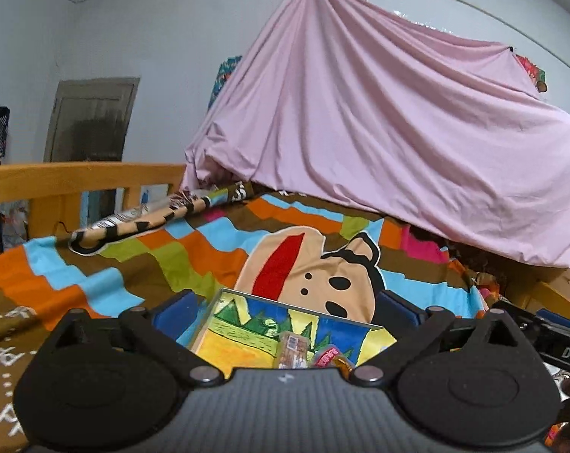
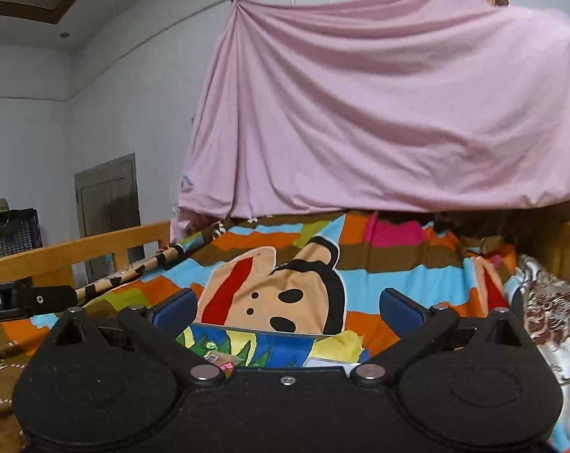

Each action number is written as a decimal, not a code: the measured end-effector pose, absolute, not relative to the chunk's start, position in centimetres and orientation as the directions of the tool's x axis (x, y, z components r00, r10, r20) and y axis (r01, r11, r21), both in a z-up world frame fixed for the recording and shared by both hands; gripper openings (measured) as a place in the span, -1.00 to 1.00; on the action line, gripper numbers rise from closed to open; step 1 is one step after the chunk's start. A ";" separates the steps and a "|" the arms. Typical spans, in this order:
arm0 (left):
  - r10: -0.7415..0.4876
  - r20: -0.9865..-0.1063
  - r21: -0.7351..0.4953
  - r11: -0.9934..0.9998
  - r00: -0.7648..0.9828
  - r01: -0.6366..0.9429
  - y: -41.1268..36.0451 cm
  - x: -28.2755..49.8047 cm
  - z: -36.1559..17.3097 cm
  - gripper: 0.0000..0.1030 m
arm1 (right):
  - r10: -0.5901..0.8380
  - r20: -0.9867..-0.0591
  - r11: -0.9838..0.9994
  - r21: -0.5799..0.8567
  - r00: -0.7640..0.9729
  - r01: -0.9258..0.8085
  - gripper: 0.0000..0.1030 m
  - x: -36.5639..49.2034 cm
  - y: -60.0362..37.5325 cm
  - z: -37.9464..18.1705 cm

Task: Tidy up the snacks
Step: 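Open both tools and withdraw them from the tray, then move the left tool toward the mandarin orange while the right tool approaches the rice-cracker pack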

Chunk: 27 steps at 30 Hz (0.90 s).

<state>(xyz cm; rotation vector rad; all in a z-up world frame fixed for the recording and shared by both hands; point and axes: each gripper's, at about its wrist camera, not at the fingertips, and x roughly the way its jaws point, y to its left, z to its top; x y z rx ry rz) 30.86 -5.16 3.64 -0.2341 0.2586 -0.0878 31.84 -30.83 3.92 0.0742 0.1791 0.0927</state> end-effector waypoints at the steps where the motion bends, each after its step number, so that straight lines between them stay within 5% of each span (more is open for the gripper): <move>1: -0.106 -0.236 -0.235 0.971 0.966 0.049 -5.1 30.1 3.7 0.99 | 0.095 -0.173 0.994 0.077 0.980 -0.083 0.99 31.0 -30.8 4.1; 27: -0.148 -0.289 -0.162 0.981 0.946 0.104 -3.0 14.3 0.3 0.99 | -0.009 -0.264 0.999 0.031 0.964 0.018 0.99 11.8 -27.1 0.8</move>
